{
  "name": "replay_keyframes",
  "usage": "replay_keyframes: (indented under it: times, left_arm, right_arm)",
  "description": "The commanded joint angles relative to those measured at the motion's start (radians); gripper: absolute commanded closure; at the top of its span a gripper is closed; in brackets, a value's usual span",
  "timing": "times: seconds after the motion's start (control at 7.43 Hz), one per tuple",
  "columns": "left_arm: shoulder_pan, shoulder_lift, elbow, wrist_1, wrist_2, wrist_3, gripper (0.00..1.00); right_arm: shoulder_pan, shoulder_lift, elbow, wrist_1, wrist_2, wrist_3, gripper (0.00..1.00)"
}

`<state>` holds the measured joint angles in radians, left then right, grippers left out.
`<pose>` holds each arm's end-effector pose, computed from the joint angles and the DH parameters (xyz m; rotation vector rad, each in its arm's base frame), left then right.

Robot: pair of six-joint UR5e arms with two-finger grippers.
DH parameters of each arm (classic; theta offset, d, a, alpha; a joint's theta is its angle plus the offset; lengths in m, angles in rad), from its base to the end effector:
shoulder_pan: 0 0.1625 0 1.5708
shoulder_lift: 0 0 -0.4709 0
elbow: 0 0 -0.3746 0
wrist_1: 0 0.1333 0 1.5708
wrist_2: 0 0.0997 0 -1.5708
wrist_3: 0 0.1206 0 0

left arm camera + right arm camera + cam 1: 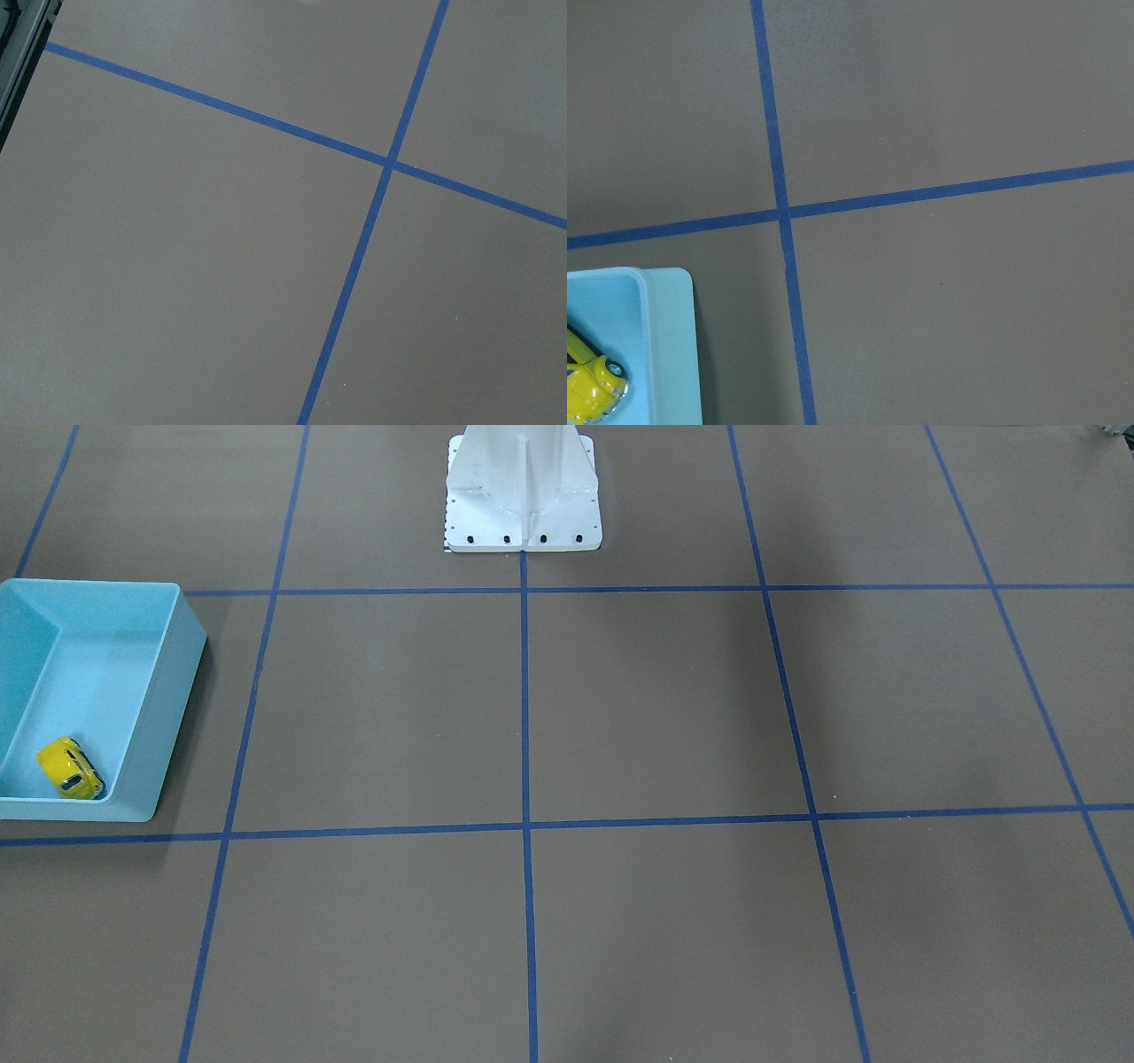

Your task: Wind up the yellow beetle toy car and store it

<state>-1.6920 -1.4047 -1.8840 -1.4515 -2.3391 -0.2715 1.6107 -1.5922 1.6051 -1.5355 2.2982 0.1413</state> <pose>-0.0969 -0.3859 0.6559 -0.0315 0.7725 -0.3624 0.0718 -0.4659 0.7136 0.0091 -0.7294 0.1556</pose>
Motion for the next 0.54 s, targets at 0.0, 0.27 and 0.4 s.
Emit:
replay_keyframes:
  times: [0.0,0.27,0.4]
  left_arm:
    - [0.000,0.001,-0.001,0.000,0.000,0.000,0.00]
    - [0.000,0.000,-0.004,0.000,-0.003,-0.002,0.00]
    - [0.002,0.000,-0.006,0.000,-0.003,-0.002,0.00]
  right_arm:
    - [0.000,-0.002,0.002,0.000,0.001,0.000,0.00]
    - [0.000,0.000,0.016,0.000,0.001,0.000,0.00]
    - [0.000,-0.002,0.022,0.000,0.003,0.000,0.00]
